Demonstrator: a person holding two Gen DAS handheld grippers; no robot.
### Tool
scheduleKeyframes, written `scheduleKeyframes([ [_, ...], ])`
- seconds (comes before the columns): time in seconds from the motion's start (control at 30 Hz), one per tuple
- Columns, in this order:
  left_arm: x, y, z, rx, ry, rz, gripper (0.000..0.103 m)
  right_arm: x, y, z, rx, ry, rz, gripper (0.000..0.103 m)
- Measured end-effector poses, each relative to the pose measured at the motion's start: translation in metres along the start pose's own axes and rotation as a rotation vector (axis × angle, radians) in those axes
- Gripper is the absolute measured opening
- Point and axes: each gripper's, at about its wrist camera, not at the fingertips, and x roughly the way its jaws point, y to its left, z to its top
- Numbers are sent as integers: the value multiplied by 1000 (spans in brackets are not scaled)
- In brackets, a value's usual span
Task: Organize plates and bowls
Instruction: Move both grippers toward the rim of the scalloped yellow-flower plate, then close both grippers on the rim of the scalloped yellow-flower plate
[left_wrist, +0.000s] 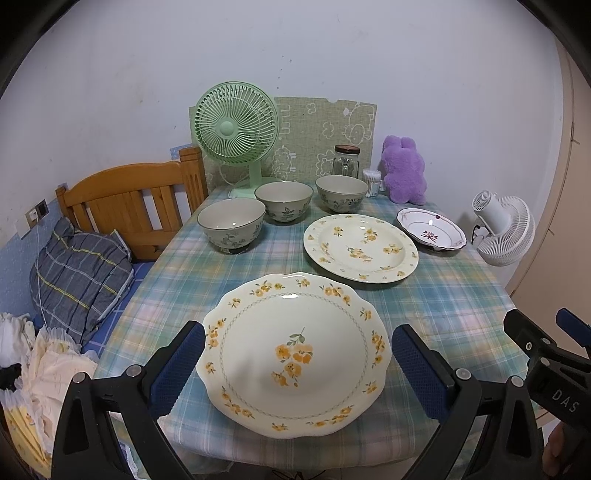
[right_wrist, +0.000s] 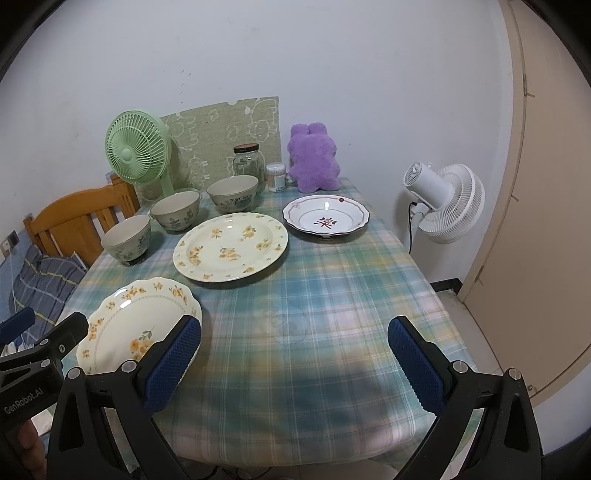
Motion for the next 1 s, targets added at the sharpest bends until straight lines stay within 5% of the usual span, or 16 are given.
scheduleKeyframes([
  [0.6,4,6,3,8,22,6,99,5,12,6,-18,28,20,102],
  [1.0,44,39,25,7,90,19,99,37,57,26,-41,91,52,102],
])
